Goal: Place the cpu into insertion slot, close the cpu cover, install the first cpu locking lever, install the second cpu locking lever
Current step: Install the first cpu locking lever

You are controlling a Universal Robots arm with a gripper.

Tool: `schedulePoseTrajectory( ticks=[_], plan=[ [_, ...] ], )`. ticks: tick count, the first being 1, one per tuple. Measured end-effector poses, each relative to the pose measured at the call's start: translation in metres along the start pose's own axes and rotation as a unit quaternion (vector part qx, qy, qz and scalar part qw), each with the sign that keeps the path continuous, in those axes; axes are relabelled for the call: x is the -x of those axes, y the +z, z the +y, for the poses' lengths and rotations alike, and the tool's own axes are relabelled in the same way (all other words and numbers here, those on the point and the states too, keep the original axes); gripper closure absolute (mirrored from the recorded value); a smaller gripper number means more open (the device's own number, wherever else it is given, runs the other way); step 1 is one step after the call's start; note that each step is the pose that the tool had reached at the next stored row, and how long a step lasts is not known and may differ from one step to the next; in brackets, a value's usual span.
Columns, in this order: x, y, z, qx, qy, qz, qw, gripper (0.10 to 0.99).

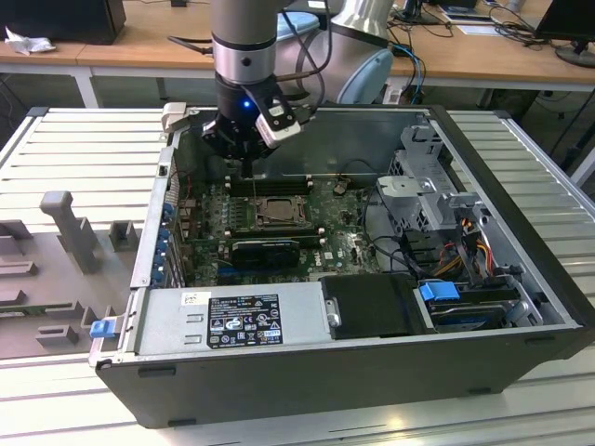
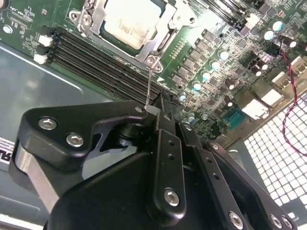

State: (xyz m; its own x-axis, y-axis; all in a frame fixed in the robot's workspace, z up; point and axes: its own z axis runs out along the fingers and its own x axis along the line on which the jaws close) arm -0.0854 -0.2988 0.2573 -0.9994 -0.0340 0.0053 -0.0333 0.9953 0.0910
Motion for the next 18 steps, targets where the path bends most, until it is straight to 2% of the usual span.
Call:
schedulePoseTrajectory(
  ticks=[18],
  plan=[
    [0.0158,0.0002,-0.0006,0.0,0.0,0.0,1.0,0.98]
  ],
)
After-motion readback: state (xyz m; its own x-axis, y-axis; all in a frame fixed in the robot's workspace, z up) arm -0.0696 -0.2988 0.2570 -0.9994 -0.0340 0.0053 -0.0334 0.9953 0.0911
